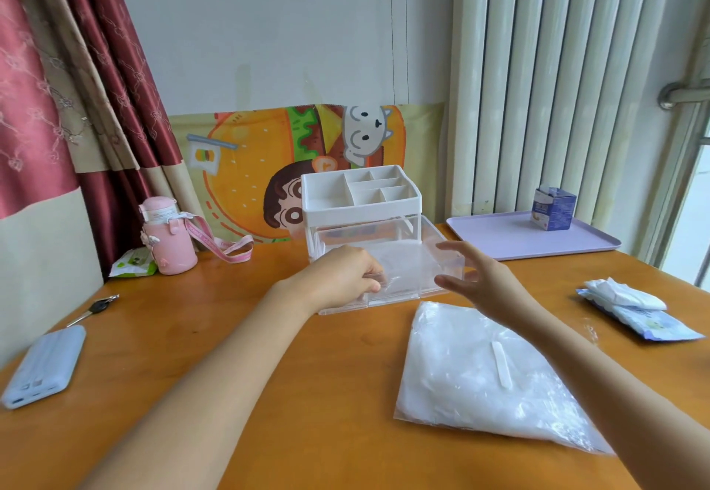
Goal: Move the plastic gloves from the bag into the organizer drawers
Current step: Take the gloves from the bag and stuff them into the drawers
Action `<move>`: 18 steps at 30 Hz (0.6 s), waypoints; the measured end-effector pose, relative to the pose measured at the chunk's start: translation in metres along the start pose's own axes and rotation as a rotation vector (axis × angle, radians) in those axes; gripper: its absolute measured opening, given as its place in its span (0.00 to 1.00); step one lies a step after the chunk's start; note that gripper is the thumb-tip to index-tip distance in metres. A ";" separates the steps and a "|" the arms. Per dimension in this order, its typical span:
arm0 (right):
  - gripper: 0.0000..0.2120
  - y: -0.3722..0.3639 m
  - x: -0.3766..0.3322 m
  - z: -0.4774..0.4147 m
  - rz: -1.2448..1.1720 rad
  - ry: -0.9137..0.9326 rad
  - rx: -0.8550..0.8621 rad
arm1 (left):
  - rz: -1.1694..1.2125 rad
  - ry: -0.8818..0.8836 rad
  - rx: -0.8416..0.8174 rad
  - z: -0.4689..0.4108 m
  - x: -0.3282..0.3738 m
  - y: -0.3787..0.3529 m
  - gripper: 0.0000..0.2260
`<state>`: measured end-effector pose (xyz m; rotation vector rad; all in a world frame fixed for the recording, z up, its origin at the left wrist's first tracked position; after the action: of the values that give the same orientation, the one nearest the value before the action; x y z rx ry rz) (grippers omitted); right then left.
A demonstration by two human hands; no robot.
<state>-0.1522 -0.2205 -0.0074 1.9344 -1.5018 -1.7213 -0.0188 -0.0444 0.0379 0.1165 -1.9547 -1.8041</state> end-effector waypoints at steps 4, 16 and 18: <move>0.15 -0.003 0.005 -0.002 0.009 0.020 -0.034 | -0.028 0.008 0.010 0.001 -0.004 0.001 0.11; 0.15 -0.001 -0.003 -0.022 0.032 0.080 -0.090 | 0.009 0.039 0.053 -0.005 -0.018 0.009 0.11; 0.16 0.001 -0.005 -0.024 0.033 0.075 -0.106 | 0.004 0.038 0.050 -0.008 -0.018 0.010 0.11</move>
<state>-0.1326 -0.2289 0.0042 1.8893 -1.3802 -1.6599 0.0031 -0.0437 0.0429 0.1616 -1.9728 -1.7378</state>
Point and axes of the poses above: each hand's wrist, its own z-axis away from the middle knuckle, its own y-axis out of the back of the hand, x = y × z, the point moved 3 cm from there along -z, towards the middle knuckle, and after that the axes turned 3 degrees about -x, right-handed, at the moved point
